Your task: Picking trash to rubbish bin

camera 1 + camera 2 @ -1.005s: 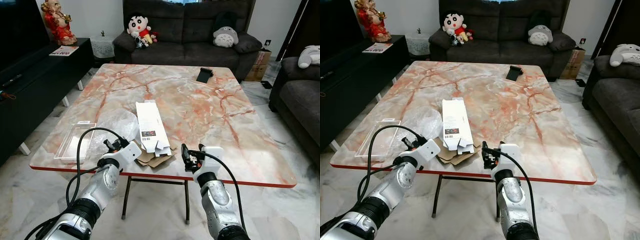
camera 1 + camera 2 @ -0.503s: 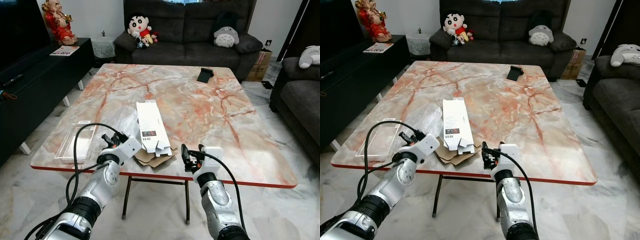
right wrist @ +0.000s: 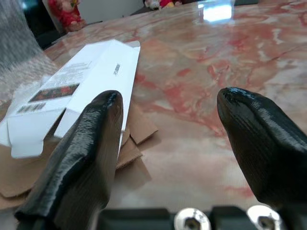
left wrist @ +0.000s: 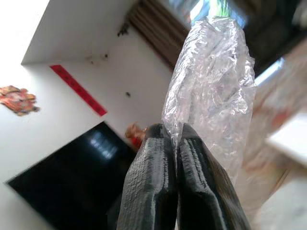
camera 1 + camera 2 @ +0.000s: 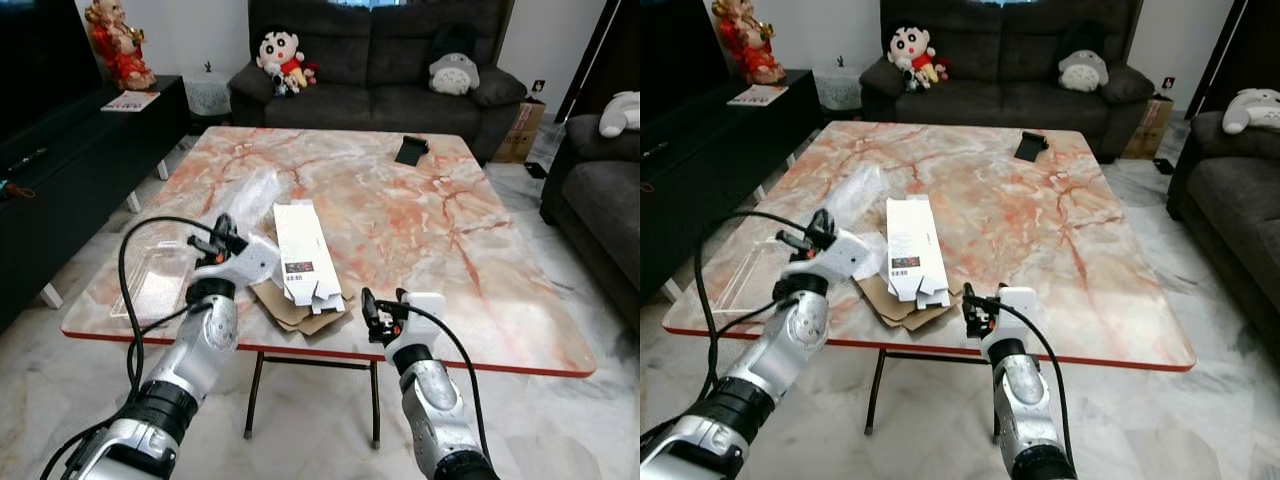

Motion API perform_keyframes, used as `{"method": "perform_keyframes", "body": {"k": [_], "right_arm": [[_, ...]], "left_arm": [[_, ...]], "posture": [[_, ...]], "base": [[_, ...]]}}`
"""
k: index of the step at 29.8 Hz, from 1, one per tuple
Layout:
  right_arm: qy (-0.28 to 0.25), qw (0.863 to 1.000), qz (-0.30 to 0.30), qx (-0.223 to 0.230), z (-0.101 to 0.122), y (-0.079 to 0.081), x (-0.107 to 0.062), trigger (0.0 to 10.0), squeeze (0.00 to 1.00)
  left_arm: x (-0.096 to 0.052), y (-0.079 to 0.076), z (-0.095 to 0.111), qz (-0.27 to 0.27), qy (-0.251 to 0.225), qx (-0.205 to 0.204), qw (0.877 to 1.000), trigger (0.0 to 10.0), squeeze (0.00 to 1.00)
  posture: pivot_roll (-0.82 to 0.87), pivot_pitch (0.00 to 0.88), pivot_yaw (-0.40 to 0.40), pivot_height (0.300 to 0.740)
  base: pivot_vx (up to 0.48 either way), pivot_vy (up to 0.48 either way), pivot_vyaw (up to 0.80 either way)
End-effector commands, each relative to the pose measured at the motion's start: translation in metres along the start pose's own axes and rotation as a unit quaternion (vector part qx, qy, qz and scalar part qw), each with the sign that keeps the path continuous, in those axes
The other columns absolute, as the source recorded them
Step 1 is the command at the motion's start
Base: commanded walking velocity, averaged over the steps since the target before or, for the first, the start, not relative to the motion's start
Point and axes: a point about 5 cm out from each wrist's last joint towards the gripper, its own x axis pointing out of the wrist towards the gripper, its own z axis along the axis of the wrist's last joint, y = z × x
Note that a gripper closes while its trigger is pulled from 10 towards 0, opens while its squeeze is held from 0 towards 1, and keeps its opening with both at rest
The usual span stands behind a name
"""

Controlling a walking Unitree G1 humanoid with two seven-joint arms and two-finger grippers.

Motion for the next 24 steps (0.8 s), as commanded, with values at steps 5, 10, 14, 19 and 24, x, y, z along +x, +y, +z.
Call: {"method": "perform_keyframes", "body": {"k": [5, 10, 14, 19, 24], "right_arm": [[-0.059, 0.998, -0.006, 0.000, 0.026, 0.000, 0.010, 10.0, 0.00], [-0.094, 0.996, -0.003, 0.000, 0.043, 0.002, 0.015, 10.0, 0.00], [-0.118, 0.993, -0.002, -0.012, 0.055, 0.002, 0.017, 10.0, 0.00], [-0.134, 0.991, -0.001, -0.016, 0.065, 0.001, 0.019, 10.0, 0.00], [-0.142, 0.990, -0.003, -0.013, 0.069, 0.001, 0.019, 10.0, 0.00]], "left_arm": [[-0.007, 0.001, 0.012, 0.025, -0.005, -0.120, 0.992, 10.0, 0.00], [-0.012, -0.005, 0.013, 0.022, 0.022, -0.196, 0.980, 10.0, 0.00], [-0.014, -0.009, 0.016, 0.006, 0.015, -0.216, 0.976, 10.0, 0.00], [-0.013, -0.009, 0.019, -0.002, 0.007, -0.229, 0.973, 10.0, 0.00], [-0.013, -0.009, 0.017, -0.004, 0.010, -0.244, 0.970, 10.0, 0.00]], "posture": [[0.18, 0.000, -0.018, 0.740], [0.18, 0.000, -0.018, 0.740], [0.18, 0.000, -0.018, 0.740], [0.17, 0.000, -0.015, 0.740], [0.16, 0.000, -0.009, 0.740]], "base": [[0.000, 0.000, 0.00], [0.000, 0.000, 0.00], [0.000, 0.000, 0.00], [0.000, 0.000, 0.00], [0.000, 0.000, 0.00]]}}
